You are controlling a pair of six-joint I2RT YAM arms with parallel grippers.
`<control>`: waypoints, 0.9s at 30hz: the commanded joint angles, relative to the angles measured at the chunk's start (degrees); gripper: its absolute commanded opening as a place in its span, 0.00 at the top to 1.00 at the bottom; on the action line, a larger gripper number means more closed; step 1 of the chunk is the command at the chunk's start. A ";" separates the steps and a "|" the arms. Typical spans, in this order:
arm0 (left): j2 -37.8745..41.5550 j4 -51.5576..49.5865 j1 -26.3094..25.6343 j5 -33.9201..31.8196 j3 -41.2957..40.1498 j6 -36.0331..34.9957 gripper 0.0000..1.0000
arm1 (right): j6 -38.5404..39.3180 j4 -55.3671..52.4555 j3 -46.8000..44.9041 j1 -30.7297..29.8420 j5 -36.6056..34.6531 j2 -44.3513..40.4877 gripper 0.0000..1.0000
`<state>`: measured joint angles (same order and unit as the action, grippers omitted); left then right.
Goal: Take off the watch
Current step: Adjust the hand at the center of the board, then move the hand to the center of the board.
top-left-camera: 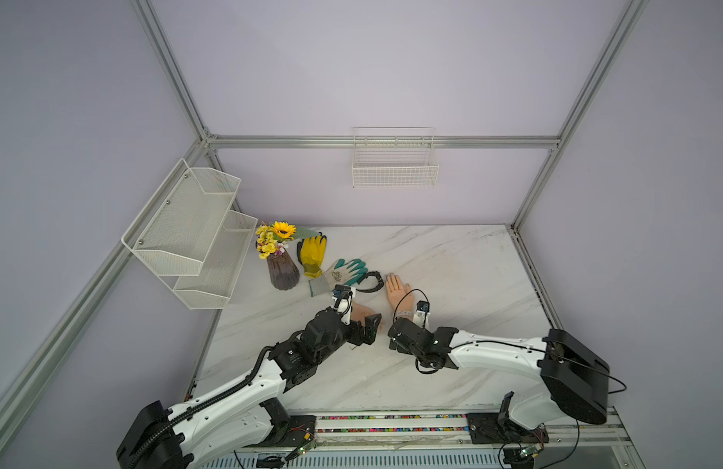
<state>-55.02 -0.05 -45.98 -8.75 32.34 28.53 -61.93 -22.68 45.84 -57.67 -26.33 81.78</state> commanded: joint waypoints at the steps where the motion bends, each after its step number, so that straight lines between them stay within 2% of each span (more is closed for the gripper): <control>1: -1.44 -2.13 0.36 0.25 5.28 -3.23 0.00 | -1.04 5.21 -2.00 -0.27 1.42 -9.51 0.03; 3: -3.32 -5.19 0.36 0.09 8.70 -4.32 0.00 | -1.07 8.24 -3.95 1.35 3.19 -15.17 0.03; 7: -9.75 -13.53 0.36 0.21 18.66 -9.03 0.00 | 0.74 17.35 -9.15 8.99 13.26 -21.91 0.03; 12: -23.53 -30.07 0.27 4.24 35.23 -23.65 0.00 | -2.13 28.43 -18.54 17.72 23.01 -27.65 0.03; 14: -28.98 -34.20 0.27 7.02 39.49 -28.62 0.00 | -3.11 32.44 -22.11 19.95 26.07 -28.29 0.03; 17: -34.65 -39.01 0.19 18.09 43.99 -40.82 0.00 | -4.77 42.46 -27.68 22.68 32.17 -27.13 0.03; 19: -37.72 -42.25 0.10 21.30 47.04 -47.22 0.01 | -5.93 49.79 -31.42 24.18 36.89 -24.67 0.03; 23: -39.89 -41.10 0.10 18.59 48.29 -54.44 0.01 | -8.59 59.52 -35.05 24.62 39.11 -17.96 0.03; 27: -39.35 -36.05 0.23 12.66 46.48 -54.19 0.00 | -10.28 70.99 -35.82 24.54 42.00 -8.15 0.09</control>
<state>-96.29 -38.98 -45.87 6.59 78.28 -21.17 -70.00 34.22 10.26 -33.36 11.51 69.04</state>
